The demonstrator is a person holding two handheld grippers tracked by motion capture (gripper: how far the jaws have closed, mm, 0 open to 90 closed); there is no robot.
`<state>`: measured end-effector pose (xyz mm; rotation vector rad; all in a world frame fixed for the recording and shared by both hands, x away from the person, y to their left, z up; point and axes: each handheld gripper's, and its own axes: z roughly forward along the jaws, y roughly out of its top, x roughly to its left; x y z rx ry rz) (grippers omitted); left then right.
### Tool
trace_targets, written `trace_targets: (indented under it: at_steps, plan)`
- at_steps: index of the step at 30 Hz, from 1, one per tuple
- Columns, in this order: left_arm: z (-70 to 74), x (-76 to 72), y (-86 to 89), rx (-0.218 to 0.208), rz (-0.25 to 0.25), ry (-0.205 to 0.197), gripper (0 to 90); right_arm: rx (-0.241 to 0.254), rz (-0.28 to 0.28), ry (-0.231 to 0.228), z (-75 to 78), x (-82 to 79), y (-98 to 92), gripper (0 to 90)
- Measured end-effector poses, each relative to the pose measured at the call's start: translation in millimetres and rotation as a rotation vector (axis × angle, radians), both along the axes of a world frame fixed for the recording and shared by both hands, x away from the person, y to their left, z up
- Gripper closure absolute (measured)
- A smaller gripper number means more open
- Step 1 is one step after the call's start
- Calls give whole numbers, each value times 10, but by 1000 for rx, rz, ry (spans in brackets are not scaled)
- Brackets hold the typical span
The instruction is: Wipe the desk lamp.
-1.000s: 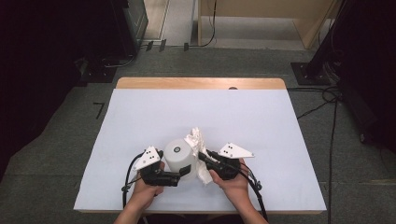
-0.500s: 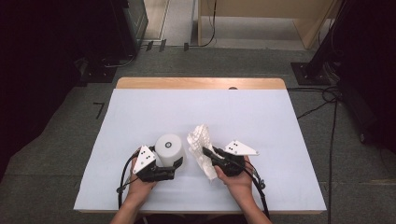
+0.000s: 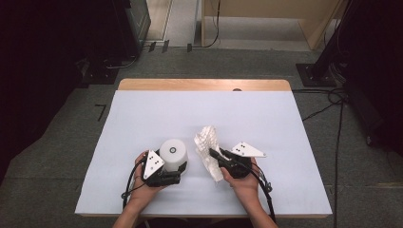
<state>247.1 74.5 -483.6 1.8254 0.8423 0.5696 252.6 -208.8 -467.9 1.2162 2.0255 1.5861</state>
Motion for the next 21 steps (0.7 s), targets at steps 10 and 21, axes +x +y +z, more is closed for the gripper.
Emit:
trace_targets:
  at_steps: [10, 21]
  plan:
    - [48, -78, -84, -11, 134, 106, 8, 7, 6, 1, 0, 31, 3, 781]
    - [-19, -59, -288, 50, 257, 102, 77, 9, 0, 3, 6, 23, -23, 780]
